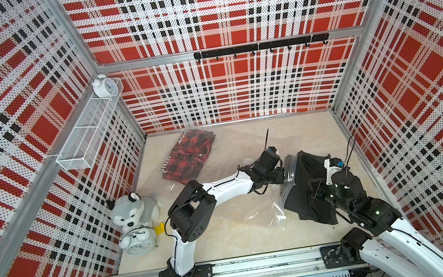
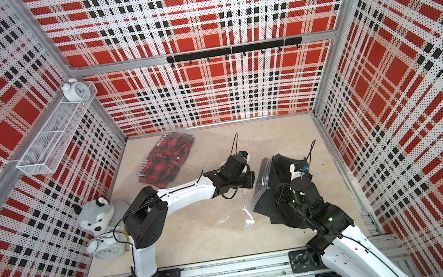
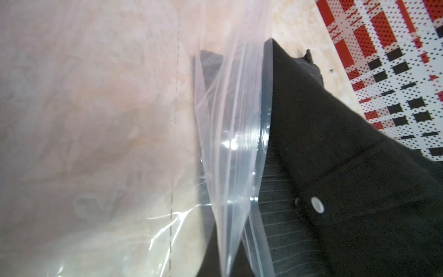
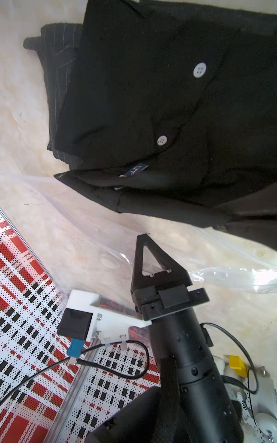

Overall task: Place the folded shirt into the vacuum bag
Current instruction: Pick up the shirt from the center of the board, then place the shirt in the vacuum bag.

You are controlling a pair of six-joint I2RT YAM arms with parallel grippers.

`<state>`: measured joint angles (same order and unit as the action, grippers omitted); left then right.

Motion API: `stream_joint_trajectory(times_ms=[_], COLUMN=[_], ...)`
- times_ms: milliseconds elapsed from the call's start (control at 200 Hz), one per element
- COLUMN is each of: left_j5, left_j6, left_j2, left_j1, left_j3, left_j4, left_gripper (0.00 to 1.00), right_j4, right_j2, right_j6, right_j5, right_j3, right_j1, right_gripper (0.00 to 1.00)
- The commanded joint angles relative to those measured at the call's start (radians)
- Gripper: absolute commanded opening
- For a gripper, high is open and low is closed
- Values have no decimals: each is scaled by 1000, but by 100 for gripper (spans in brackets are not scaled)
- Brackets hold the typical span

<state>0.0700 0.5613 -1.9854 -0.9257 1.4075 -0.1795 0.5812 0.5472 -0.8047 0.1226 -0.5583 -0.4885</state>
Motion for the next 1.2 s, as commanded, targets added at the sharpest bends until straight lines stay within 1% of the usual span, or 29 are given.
stream_joint_trajectory(times_ms=[0, 251, 271, 411, 551, 671, 797, 997, 1012, 1047, 1197], left_j5=[45, 63, 61, 41, 45, 58, 63, 79, 80, 80, 103], left_j6=[15, 35, 34, 31, 42, 48, 51, 60, 60, 60, 67], left_j2=[-21, -70, -72, -70, -59, -68, -67, -70, -70, -70, -68], left_j1=[-30, -41, -41, -36, -23, -13, -11, -1, -2, 0, -2], left_j3=[48, 50, 47, 26, -6, -5, -11, -28, -27, -28, -36], left_j4=[25, 72, 75, 104, 149, 158, 161, 180, 180, 180, 200], left_gripper=[0, 0, 0, 0, 0, 0, 0, 0, 0, 0, 0], right_j4=[-19, 28, 33, 60, 54, 38, -28, -147, -161, -189, -273], right_j2=[-35, -132, -137, -175, -198, -228, -231, -138, -129, -107, -17], right_j6=[-1, -22, -23, -30, -32, -32, -18, 18, 21, 24, 18], right_j5=[24, 79, 101, 161, 174, 180, 145, 90, 55, 27, -43], right_j3=[-31, -49, -54, -65, -65, -52, -24, -4, 1, 10, 51], right_j1=[7, 7, 6, 6, 6, 8, 7, 7, 7, 6, 6], right_gripper=[0, 0, 0, 0, 0, 0, 0, 0, 0, 0, 0])
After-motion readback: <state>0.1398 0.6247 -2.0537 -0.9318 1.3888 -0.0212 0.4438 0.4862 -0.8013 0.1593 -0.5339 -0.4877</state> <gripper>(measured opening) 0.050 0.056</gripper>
